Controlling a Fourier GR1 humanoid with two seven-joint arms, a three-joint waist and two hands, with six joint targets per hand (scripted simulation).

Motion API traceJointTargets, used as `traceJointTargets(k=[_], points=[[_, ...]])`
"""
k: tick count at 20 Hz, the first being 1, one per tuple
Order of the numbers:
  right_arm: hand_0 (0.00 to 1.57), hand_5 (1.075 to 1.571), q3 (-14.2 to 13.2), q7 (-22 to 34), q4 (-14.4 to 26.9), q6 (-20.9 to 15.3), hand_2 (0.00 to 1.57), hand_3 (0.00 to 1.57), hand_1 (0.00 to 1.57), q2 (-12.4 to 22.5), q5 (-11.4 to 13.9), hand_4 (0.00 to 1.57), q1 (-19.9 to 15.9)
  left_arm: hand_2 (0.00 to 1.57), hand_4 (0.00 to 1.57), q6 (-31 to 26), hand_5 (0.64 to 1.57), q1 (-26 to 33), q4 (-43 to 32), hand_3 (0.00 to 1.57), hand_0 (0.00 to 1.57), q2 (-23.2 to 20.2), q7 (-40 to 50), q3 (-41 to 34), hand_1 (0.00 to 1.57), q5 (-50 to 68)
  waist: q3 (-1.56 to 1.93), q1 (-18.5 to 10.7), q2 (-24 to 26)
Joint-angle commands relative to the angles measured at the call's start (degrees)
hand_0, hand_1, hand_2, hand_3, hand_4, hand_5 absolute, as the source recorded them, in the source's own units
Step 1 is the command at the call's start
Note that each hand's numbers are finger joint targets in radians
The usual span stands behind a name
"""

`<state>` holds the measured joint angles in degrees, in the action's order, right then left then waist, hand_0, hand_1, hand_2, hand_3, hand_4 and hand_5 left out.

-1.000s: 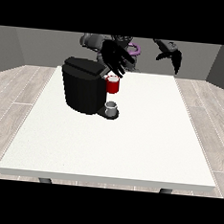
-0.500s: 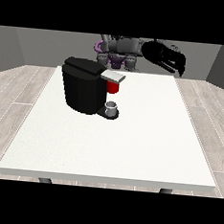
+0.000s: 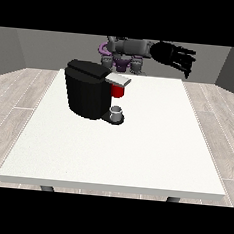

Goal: Insert the coffee pod into the coffee machine and close the lid

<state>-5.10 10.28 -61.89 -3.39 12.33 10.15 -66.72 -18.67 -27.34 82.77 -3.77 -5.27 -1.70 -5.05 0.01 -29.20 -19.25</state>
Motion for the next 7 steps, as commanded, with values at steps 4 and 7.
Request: traceJointTargets(k=[4,7], points=[[0.0,1.571,4.1,-9.6,-0.9,0.7,0.0,0.0,0.0,-8.1,-1.2,0.18,6.9,0.0,0.27,0.7,1.571,6.0,-0.7,0.0,0.0,-0.7,-0.2,-2.3,0.0,1.2,-0.01,6.3,5.4],[0.0,1.571,9.2,-9.3,-3.4,0.5,0.0,0.0,0.0,-12.0,-2.3,0.26,12.1,0.0,0.27,1.4,1.571,10.6,-4.1,0.0,0.0,-0.9,-2.9,-3.2,0.0,0.4,-0.03,10.1,10.1]])
